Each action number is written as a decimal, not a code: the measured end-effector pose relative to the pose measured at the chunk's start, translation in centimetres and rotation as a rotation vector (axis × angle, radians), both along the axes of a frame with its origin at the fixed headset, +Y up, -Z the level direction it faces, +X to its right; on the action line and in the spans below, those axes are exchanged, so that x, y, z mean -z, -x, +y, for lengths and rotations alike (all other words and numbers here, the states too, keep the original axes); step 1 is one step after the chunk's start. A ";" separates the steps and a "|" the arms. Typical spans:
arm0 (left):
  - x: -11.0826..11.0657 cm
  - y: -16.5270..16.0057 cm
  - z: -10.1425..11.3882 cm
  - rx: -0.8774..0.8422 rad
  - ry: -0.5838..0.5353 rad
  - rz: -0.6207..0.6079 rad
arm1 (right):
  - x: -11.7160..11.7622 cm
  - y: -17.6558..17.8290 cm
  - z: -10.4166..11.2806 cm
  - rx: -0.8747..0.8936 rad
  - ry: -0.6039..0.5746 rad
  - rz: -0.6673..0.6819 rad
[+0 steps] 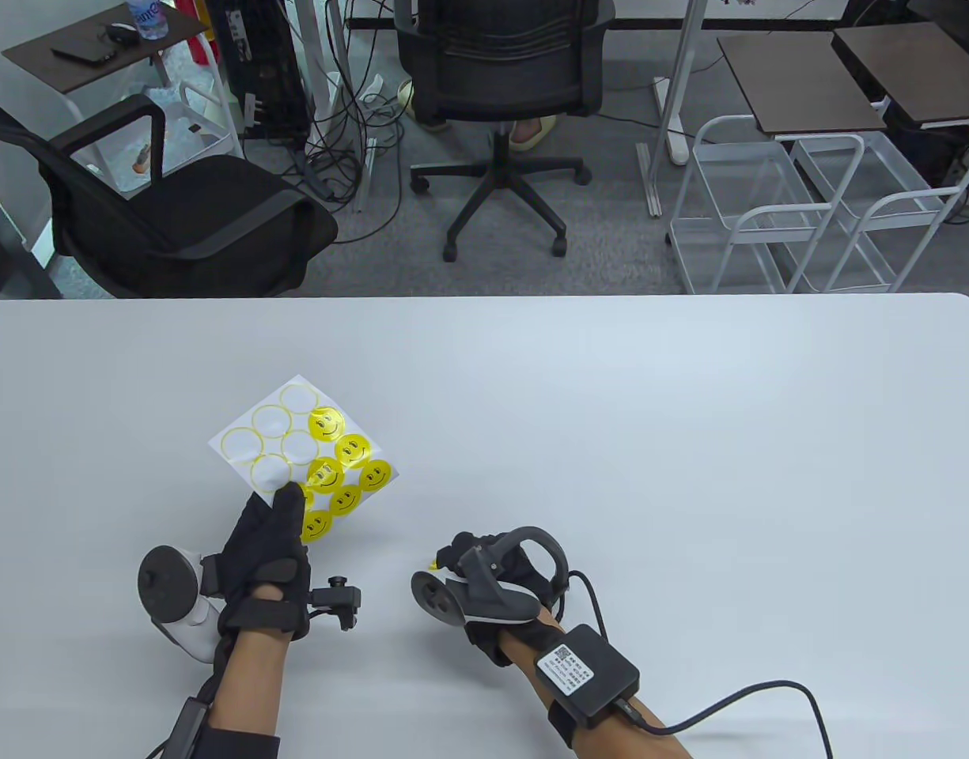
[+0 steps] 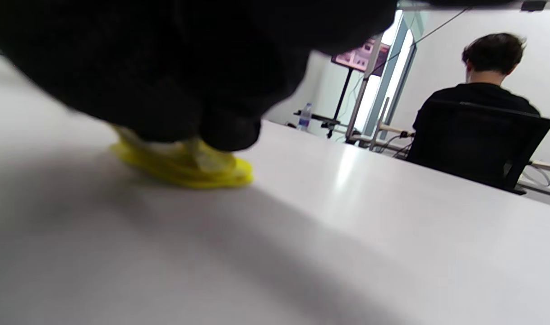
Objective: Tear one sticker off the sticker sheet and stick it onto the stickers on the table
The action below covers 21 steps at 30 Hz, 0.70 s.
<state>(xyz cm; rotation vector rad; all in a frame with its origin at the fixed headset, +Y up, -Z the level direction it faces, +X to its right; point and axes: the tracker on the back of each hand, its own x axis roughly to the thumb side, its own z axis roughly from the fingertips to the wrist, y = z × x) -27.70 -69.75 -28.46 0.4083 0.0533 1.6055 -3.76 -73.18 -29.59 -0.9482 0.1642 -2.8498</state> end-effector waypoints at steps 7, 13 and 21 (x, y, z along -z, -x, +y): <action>0.0 -0.1 -0.1 0.008 0.012 -0.005 | 0.7 -0.6 0.2 0.034 0.297 -0.032; 0.1 -0.3 -0.2 0.032 0.018 -0.017 | 0.6 -1.8 0.8 0.168 0.523 -0.049; 0.1 -0.4 -0.3 0.052 0.029 -0.021 | -0.1 -5.6 6.5 0.498 0.302 0.001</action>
